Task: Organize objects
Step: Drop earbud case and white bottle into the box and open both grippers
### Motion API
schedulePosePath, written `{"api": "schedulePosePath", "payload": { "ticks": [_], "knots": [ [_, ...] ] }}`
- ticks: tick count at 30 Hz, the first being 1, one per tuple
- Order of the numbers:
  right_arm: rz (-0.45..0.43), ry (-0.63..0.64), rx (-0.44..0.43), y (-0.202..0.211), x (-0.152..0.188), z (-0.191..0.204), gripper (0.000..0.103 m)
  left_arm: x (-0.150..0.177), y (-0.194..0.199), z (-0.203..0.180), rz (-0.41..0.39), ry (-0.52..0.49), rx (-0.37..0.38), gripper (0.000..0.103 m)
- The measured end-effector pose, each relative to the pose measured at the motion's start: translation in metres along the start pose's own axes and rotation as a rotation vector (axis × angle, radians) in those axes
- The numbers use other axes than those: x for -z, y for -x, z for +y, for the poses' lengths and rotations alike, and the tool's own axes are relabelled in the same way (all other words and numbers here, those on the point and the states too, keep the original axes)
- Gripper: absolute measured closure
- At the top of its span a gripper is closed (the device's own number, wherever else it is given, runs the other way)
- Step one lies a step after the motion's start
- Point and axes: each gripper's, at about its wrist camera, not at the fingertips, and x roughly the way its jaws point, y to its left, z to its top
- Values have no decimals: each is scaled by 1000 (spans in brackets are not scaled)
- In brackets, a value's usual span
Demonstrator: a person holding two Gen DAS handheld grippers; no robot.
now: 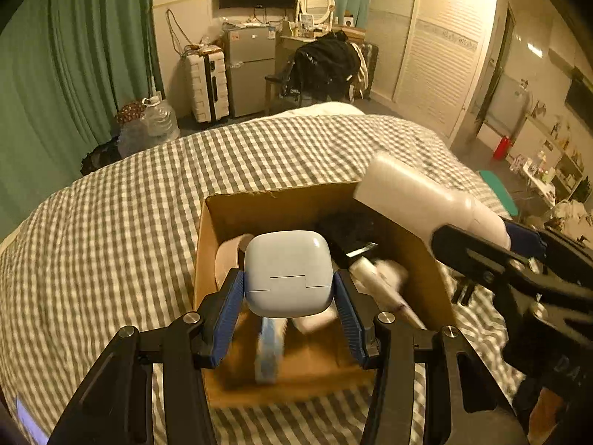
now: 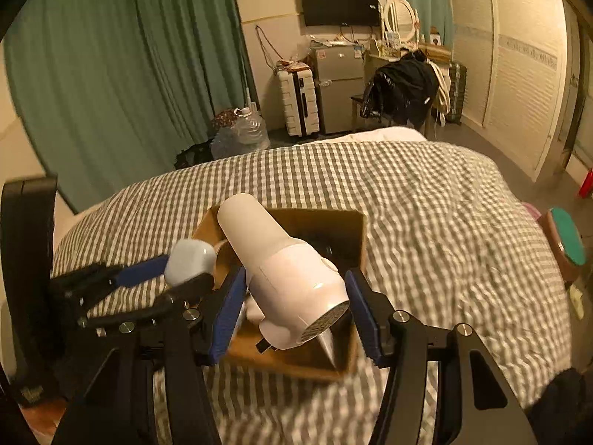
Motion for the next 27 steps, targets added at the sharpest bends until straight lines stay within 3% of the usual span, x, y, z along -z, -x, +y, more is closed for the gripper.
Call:
{"api": "schedulePosePath", "payload": {
  "ticks": [5,8,12,14,16,18,27],
  "knots": [
    [57,-13,3,-56,-11,-3,48,-4,-42,15,44,35,32,52],
    [97,-34,-1,-87,-8,-10,48,-1,-59,17,54,35,-2,52],
    [103,-86,-39,-102,-2,-20,47,3,-68,12,64,21,3,51],
    [90,-87,-46,-101,-1,-24,40,5,-68,9,64,18,-14,48],
    [67,-82,-42,-94,-4,-27,33,4,-64,6,58,14,-43,31],
    [47,-83,-45,-85,-5,-28,32,3,-54,3,41,23,-60,21],
    [-74,-80,-13,-3,-23,-29,19,-13,25,-7,-74,43,-108,10]
  ]
}}
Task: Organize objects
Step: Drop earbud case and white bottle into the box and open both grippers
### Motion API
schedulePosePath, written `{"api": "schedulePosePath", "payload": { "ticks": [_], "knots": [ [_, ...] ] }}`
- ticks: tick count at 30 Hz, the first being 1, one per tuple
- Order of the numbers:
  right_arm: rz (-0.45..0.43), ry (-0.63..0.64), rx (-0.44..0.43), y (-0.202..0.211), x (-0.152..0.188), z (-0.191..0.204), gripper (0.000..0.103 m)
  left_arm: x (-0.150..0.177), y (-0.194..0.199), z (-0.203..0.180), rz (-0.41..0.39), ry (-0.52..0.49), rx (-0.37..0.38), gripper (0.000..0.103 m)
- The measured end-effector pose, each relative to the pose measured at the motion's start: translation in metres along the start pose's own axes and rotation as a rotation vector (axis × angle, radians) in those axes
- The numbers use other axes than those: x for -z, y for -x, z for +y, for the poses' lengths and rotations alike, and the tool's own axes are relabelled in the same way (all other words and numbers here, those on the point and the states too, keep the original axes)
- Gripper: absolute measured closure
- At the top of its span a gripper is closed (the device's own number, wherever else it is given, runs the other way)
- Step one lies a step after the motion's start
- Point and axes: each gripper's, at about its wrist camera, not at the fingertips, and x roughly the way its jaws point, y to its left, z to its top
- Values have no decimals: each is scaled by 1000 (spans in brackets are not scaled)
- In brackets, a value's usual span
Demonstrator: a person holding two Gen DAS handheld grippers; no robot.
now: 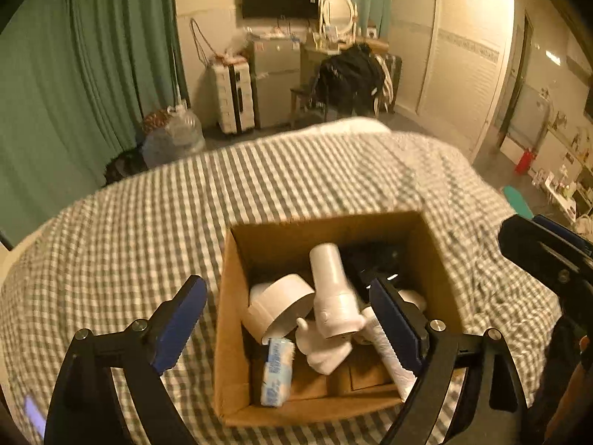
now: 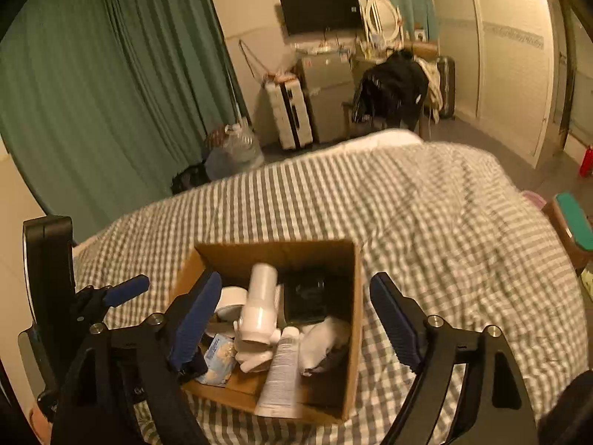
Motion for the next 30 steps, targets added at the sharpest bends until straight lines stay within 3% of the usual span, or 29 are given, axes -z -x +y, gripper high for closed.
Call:
{"api": "schedulePosePath", "payload": {
  "ticks": [9,18,26,30],
  "knots": [
    [-181,48,49,109,-10,12,8,-13,111,-3,-212,-3,-23,1],
    [-321,104,109,191,13,21,3,6,182,-8,-331,9,-58,0],
    [-357,80,123,204,65,2,2,65,200,-15,-454,56,-100,0],
    [-341,86,151,188,93,-5,2,87,191,-24,-467,15,-118,0]
  ]
}}
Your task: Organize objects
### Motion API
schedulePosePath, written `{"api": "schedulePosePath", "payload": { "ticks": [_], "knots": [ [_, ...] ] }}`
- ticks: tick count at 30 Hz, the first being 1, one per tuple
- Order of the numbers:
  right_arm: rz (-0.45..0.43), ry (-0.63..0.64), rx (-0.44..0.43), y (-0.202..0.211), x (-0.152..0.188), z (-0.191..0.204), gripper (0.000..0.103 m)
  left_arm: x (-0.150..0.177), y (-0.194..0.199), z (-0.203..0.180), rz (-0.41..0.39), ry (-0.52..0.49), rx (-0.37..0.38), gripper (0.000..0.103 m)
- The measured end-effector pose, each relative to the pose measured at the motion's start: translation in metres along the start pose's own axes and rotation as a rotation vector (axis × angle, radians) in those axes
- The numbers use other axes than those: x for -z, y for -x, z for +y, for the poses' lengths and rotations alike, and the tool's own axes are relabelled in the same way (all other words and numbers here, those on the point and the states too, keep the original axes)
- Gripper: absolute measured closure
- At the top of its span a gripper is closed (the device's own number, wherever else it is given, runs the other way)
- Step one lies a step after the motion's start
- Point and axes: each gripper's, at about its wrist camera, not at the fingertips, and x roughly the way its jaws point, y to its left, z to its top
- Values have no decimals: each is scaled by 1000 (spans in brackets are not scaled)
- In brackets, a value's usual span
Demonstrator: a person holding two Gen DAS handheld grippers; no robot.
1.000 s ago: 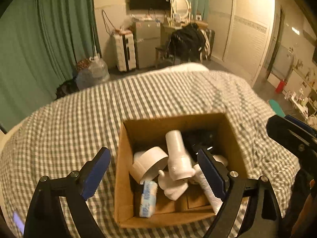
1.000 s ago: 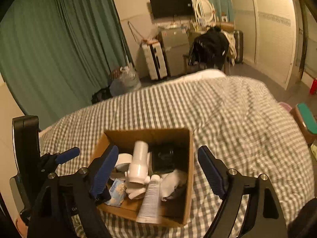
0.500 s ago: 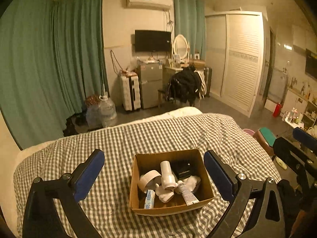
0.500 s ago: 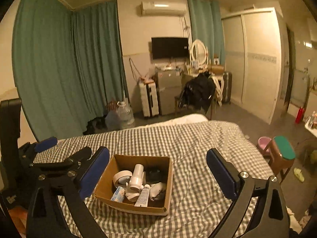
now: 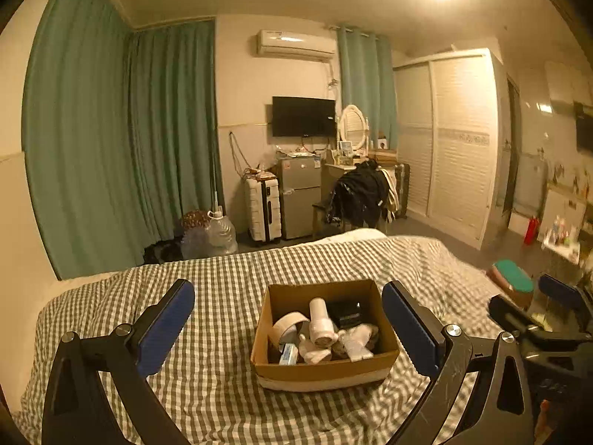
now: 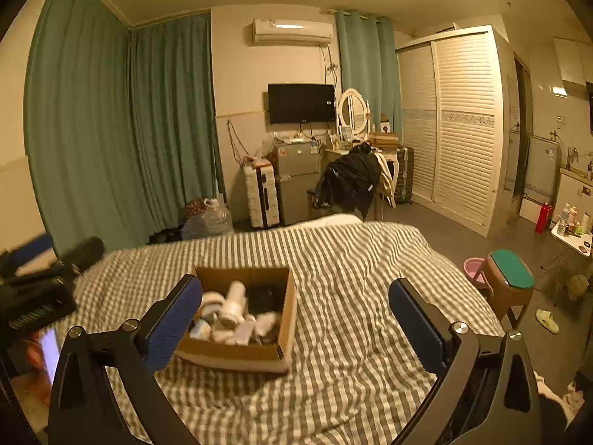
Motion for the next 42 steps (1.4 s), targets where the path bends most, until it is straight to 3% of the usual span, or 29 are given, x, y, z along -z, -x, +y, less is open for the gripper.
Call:
{"api": "schedulePosePath", "payload": {
  "ticks": [6,9,16,42],
  "knots": [
    [29,24,7,-23,37,2,2,36,-18,-7,25,-49,-32,0],
    [27,27,11,-35,50,3,2,55,-34,-7,71,-41,4,0],
    [68,10,-2,-60,66,0,2,78,-58,-3,141,-3,-27,0],
    [94,42,11,-62,77,13,2,85,-49,-2,176,10,-21,0]
  ]
}}
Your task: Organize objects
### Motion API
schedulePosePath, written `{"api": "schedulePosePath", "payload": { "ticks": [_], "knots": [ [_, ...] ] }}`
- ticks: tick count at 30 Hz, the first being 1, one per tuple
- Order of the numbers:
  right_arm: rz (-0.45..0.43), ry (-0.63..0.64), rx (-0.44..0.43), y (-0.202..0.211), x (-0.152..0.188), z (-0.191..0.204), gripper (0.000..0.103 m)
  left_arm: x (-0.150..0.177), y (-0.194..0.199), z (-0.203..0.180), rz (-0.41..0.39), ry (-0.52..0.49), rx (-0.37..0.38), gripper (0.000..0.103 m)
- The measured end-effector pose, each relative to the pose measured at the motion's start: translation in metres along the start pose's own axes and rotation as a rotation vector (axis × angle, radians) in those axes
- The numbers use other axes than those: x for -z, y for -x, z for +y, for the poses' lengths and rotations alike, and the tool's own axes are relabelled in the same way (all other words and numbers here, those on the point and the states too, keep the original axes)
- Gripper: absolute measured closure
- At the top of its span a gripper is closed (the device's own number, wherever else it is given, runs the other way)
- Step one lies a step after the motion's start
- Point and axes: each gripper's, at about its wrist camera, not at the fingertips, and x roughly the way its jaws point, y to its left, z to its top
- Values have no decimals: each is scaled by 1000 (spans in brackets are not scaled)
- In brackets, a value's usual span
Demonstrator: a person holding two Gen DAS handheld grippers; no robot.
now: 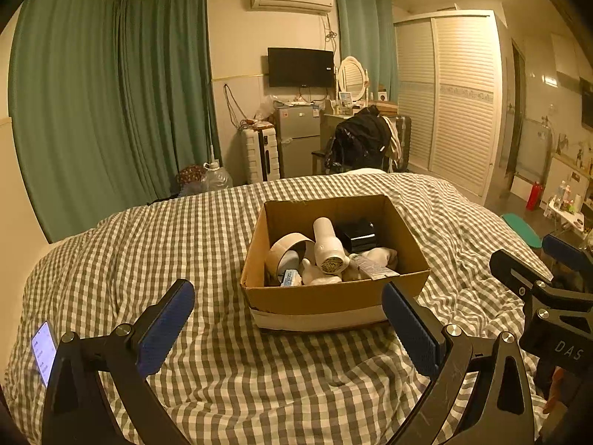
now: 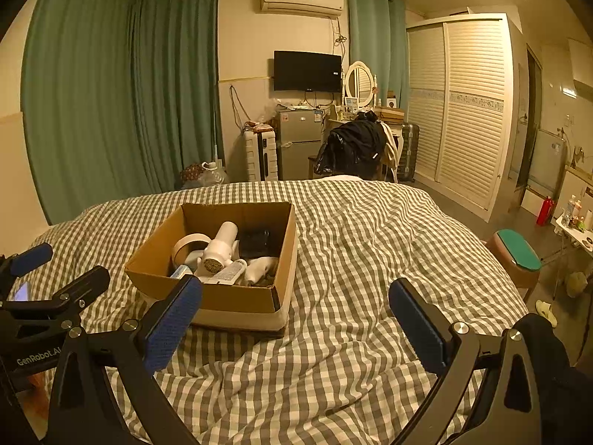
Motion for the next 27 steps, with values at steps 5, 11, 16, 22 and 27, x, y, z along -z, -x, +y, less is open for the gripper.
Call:
{"api": "schedulePosePath", "payload": {
  "ticks": [5,11,16,22,27],
  "knots": [
    [4,1,1,1,0,0,2,0,0,0,5,1,11,0],
    [7,9,-2,1,0,3,2,-2,0,1,0,7,-10,0],
    [20,8,-6,0,-1,3,2,-3,-1,2,5,14,0,0],
    [22,8,-6,-2,-1,3,2,-3,0,3,-1,18,2,0],
    [23,6,-4,-3,-1,2,2,-3,1,1,-1,8,0,0]
  ]
}}
